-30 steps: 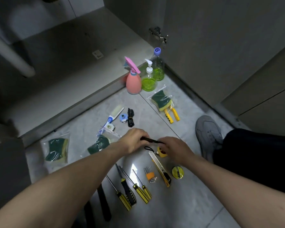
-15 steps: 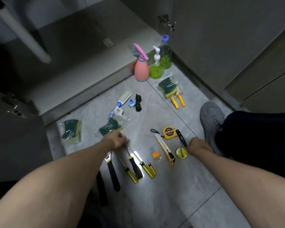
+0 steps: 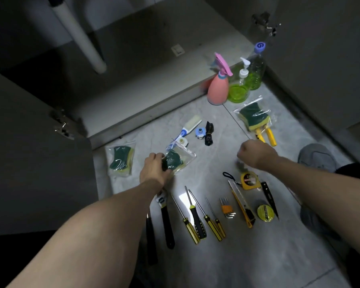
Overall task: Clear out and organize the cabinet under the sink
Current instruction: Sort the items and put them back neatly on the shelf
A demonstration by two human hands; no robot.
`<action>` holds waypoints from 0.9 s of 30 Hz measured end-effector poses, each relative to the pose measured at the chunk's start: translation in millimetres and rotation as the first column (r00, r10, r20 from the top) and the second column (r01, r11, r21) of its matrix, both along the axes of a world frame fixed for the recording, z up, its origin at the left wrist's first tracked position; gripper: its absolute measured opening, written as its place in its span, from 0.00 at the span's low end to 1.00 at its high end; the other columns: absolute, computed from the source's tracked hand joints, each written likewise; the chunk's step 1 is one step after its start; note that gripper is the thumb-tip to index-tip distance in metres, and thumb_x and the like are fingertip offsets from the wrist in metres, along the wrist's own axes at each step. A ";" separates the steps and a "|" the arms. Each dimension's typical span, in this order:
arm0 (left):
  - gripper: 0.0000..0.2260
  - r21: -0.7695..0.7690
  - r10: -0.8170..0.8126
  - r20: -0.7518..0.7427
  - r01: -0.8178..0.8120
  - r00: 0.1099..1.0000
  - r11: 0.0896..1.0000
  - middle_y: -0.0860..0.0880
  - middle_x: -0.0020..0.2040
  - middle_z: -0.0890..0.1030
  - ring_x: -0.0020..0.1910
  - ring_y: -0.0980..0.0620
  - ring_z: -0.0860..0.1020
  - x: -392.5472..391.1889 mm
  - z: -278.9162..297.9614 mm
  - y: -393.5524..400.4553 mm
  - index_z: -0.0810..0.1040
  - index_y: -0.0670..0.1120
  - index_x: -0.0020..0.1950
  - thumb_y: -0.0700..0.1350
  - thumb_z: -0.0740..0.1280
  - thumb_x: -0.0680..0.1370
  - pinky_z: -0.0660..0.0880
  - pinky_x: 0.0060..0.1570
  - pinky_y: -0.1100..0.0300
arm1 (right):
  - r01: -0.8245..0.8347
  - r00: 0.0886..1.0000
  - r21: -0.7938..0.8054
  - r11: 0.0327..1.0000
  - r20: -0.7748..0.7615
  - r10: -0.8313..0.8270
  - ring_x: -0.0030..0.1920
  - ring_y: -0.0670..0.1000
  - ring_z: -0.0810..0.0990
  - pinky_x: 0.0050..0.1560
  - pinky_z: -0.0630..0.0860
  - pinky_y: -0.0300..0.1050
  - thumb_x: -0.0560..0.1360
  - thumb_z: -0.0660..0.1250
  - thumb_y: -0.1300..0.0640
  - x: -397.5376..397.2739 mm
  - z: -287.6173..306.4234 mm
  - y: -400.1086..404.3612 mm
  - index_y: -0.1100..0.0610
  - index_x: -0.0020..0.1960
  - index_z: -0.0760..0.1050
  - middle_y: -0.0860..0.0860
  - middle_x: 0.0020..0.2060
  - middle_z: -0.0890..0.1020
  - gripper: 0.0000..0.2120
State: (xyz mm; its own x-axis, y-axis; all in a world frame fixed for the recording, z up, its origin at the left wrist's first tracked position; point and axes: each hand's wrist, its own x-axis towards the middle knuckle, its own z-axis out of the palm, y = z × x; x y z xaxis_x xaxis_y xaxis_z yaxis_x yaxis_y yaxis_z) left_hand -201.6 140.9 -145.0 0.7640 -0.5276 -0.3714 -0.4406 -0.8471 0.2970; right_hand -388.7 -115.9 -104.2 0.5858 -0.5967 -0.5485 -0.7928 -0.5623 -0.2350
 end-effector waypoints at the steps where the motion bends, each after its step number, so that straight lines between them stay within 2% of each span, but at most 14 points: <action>1: 0.28 0.006 -0.005 -0.036 0.006 0.999 1.000 0.49 0.66 0.71 0.66 0.47 0.69 0.9 -3.8 -2.3 0.70 0.51 0.70 0.51 0.75 0.72 0.74 0.58 0.49 | -0.059 0.998 0.008 0.998 0.024 0.059 0.50 0.60 0.80 0.52 0.79 0.52 0.78 0.61 0.55 18.3 5.4 -0.7 0.59 0.52 0.81 0.58 0.49 0.82 0.12; 3: 0.34 0.042 -0.016 -0.080 0.019 0.997 0.999 0.49 0.67 0.70 0.67 0.46 0.68 1.2 -13.4 -6.0 0.66 0.51 0.73 0.54 0.76 0.71 0.73 0.60 0.49 | -0.162 0.985 0.001 0.987 0.059 0.162 0.50 0.60 0.80 0.51 0.79 0.51 0.78 0.60 0.55 53.2 15.3 -1.7 0.57 0.52 0.81 0.57 0.50 0.82 0.11; 6: 0.29 0.080 -0.013 -0.037 0.016 0.999 0.997 0.48 0.65 0.71 0.65 0.46 0.68 0.6 -31.2 -8.8 0.67 0.49 0.69 0.52 0.75 0.72 0.73 0.58 0.51 | -0.199 0.974 -0.019 0.980 0.107 0.200 0.48 0.60 0.78 0.44 0.73 0.47 0.77 0.62 0.54 95.0 16.6 -1.2 0.53 0.45 0.78 0.57 0.50 0.81 0.07; 7: 0.26 0.084 -0.009 -0.017 0.010 1.000 0.996 0.47 0.64 0.72 0.65 0.46 0.68 1.3 -34.7 -8.8 0.69 0.49 0.67 0.52 0.74 0.72 0.72 0.57 0.51 | -0.175 0.976 -0.040 0.984 0.128 0.178 0.49 0.60 0.78 0.44 0.71 0.46 0.76 0.62 0.54 103.5 11.4 -1.1 0.52 0.46 0.78 0.57 0.50 0.81 0.07; 9: 0.25 0.068 0.000 -0.003 0.001 1.000 0.998 0.48 0.62 0.72 0.64 0.47 0.68 3.5 -38.9 -9.9 0.70 0.50 0.64 0.55 0.72 0.71 0.72 0.57 0.53 | -0.085 0.974 -0.131 0.988 0.199 0.110 0.56 0.59 0.76 0.47 0.72 0.47 0.76 0.62 0.54 107.2 -3.6 -5.7 0.53 0.52 0.80 0.55 0.54 0.80 0.10; 12: 0.27 -0.082 0.074 -0.029 -0.076 0.997 0.994 0.54 0.56 0.73 0.60 0.52 0.70 6.6 -32.0 -8.3 0.71 0.54 0.61 0.65 0.68 0.68 0.75 0.56 0.53 | 0.085 0.960 -0.308 0.948 0.279 0.005 0.64 0.60 0.70 0.59 0.73 0.55 0.75 0.63 0.53 95.2 -25.9 -33.8 0.57 0.63 0.75 0.57 0.61 0.75 0.18; 14: 0.26 -0.186 0.138 -0.050 -0.145 0.989 0.972 0.57 0.51 0.73 0.55 0.54 0.72 8.7 -24.8 -2.9 0.71 0.56 0.59 0.68 0.65 0.66 0.76 0.51 0.53 | 0.178 0.966 -0.415 0.892 0.248 -0.078 0.64 0.63 0.68 0.61 0.71 0.58 0.73 0.66 0.52 79.8 -39.1 -60.9 0.62 0.65 0.72 0.61 0.63 0.72 0.24; 16: 0.25 -0.228 0.195 -0.053 -0.202 0.979 0.952 0.58 0.51 0.73 0.52 0.55 0.74 11.1 -24.1 5.9 0.70 0.57 0.59 0.67 0.67 0.67 0.76 0.49 0.55 | 0.213 0.972 -0.489 0.846 0.191 -0.134 0.64 0.64 0.68 0.62 0.69 0.58 0.70 0.71 0.48 62.4 -52.5 -84.8 0.63 0.64 0.69 0.63 0.63 0.71 0.29; 19: 0.24 -0.251 0.337 -0.055 -0.340 0.940 0.906 0.54 0.51 0.76 0.49 0.52 0.76 22.2 -24.7 16.8 0.70 0.55 0.56 0.65 0.70 0.67 0.75 0.48 0.55 | 0.249 0.968 -0.470 0.847 0.124 -0.216 0.64 0.64 0.70 0.63 0.68 0.58 0.68 0.74 0.44 48.2 -70.3 -103.0 0.61 0.65 0.68 0.62 0.62 0.72 0.34; 22: 0.23 -0.252 0.458 -0.027 -0.449 0.889 0.857 0.51 0.50 0.76 0.49 0.47 0.78 38.4 -27.3 6.0 0.71 0.52 0.51 0.65 0.71 0.67 0.74 0.46 0.53 | 0.318 0.948 -0.438 0.841 0.167 -0.271 0.62 0.64 0.72 0.62 0.70 0.60 0.68 0.73 0.51 45.3 -79.3 -105.7 0.61 0.65 0.67 0.63 0.60 0.74 0.31; 24: 0.25 -0.207 0.517 0.009 -0.504 0.856 0.838 0.48 0.52 0.77 0.52 0.43 0.78 49.7 -28.2 -10.3 0.72 0.49 0.54 0.65 0.71 0.69 0.76 0.50 0.49 | 0.364 0.921 -0.437 0.822 0.303 -0.246 0.59 0.65 0.72 0.60 0.71 0.60 0.68 0.73 0.52 46.6 -78.4 -97.8 0.61 0.66 0.68 0.63 0.58 0.75 0.30; 27: 0.29 -0.112 0.558 0.073 -0.549 0.826 0.828 0.42 0.56 0.77 0.55 0.39 0.78 63.7 -30.5 -32.5 0.72 0.43 0.58 0.67 0.69 0.72 0.76 0.53 0.44 | 0.408 0.823 -0.291 0.865 0.528 -0.210 0.59 0.62 0.72 0.56 0.74 0.59 0.70 0.71 0.50 53.7 -73.4 -72.0 0.56 0.69 0.67 0.58 0.58 0.75 0.31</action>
